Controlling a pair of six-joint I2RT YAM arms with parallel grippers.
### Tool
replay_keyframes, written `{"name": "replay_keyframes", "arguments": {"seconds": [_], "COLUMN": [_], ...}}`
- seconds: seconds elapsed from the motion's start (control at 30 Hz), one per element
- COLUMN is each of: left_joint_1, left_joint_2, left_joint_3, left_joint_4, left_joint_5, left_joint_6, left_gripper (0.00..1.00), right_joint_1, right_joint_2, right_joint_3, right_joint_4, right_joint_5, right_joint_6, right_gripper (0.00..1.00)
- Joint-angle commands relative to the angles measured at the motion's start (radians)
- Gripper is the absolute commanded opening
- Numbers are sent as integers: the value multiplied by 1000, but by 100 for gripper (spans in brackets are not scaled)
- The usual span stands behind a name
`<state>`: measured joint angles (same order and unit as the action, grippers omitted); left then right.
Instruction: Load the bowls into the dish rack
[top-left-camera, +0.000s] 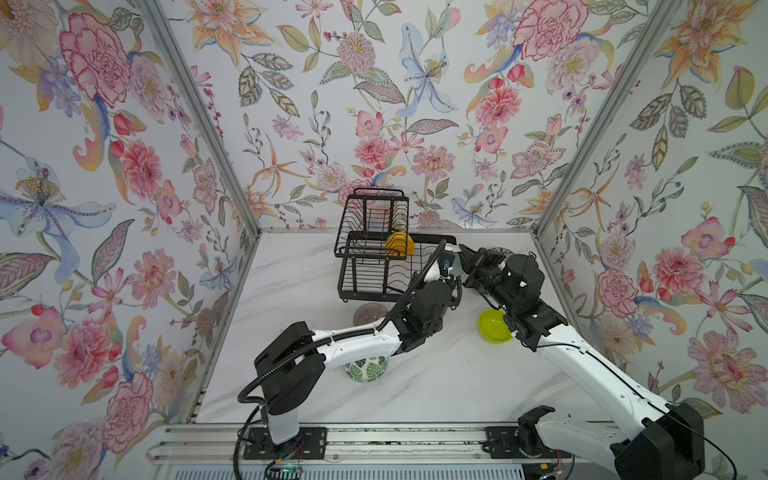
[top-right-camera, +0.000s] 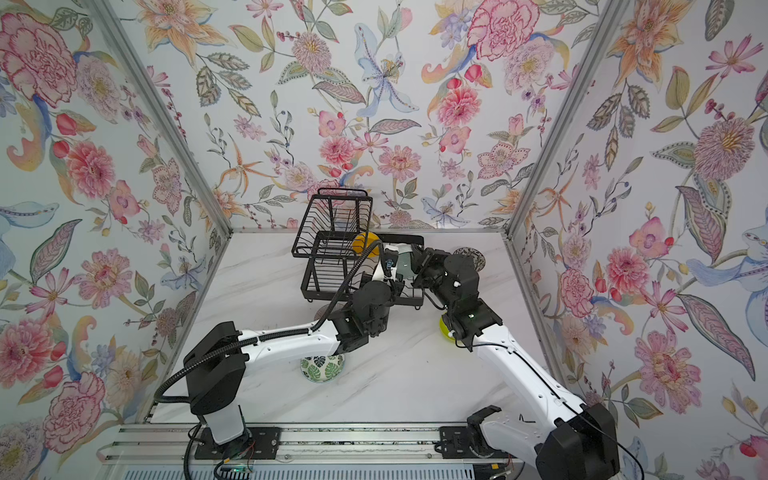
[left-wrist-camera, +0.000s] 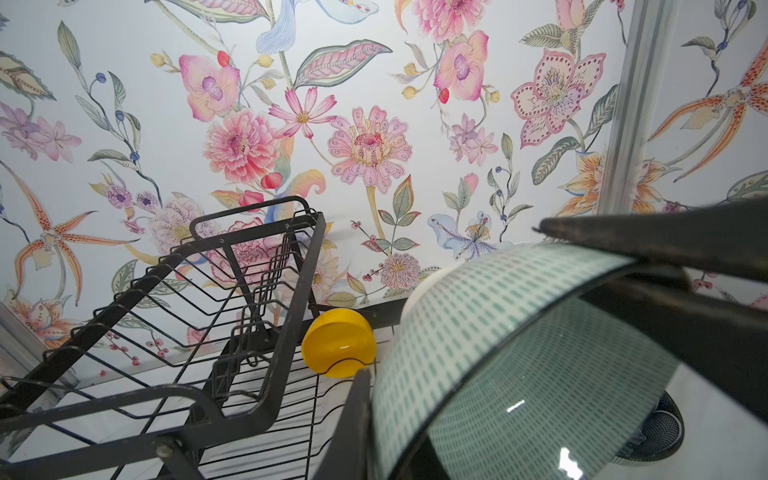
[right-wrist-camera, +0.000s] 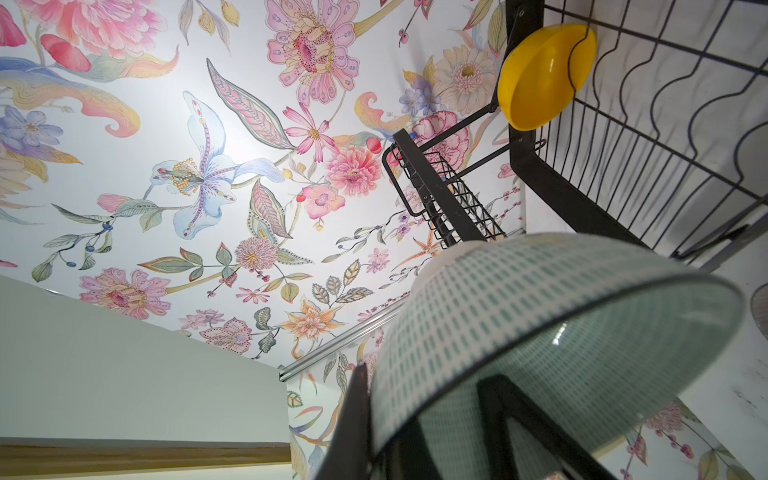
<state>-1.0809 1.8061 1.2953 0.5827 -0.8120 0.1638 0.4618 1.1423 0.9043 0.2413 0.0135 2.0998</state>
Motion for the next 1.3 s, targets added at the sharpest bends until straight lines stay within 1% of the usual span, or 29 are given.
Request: {"name": "replay_keyframes", "arguments": {"seconds": [0.0,0.2,0.3,0.33,0.4,0.47,0.5,0.6,0.63,0.67,0.77,0.93,0.97,1.03,1.1,1.2,1.27], "left_joint_1": [-25,-25,-25,-24,-22,-19,-18,-17,-19,-18,-16,11,23,58,115,248,361], "left_joint_2": [-59,-62,-68,-73,-87,-105,-115,-144,-155,-165,-209,-294,-307,-332,-361,-412,-449], "left_joint_3": [22,25,39,45,50,54,56,83,94,106,136,210,230,270,305,327,325], "left_joint_4": [75,70,35,15,-23,-68,-93,-219,-269,-317,-447,-711,-771,-884,-996,-1111,-1169], "left_joint_5": [-22,-39,-40,-37,-27,-18,-18,-9,-6,-1,7,35,51,79,138,288,395], "left_joint_6": [8,8,5,-4,-27,-58,-72,-132,-153,-173,-237,-368,-400,-465,-557,-683,-757], "left_gripper": [20,28,32,35,44,49,54,66,72,75,84,97,99,99,99,99,99], "right_joint_1": [-5,6,8,6,3,-4,-7,-21,-31,-39,-56,-88,-96,-108,-113,-114,-110], "right_joint_2": [1,9,14,17,26,37,43,71,88,104,133,147,147,150,155,176,202], "right_joint_3": [-20,-24,-36,-40,-47,-58,-63,-79,-82,-83,-85,-87,-88,-97,-104,-108,-104], "right_joint_4": [57,94,132,146,175,223,250,360,408,449,546,618,628,642,654,670,680], "right_joint_5": [83,113,129,136,146,152,155,172,165,155,157,173,178,186,197,211,212], "right_joint_6": [147,149,156,161,166,163,161,138,130,127,99,-5,-28,-77,-122,-183,-222], "right_gripper": [0,0,0,0,0,0,0,0,0,0,0,0,0,0,0,0,0]}}
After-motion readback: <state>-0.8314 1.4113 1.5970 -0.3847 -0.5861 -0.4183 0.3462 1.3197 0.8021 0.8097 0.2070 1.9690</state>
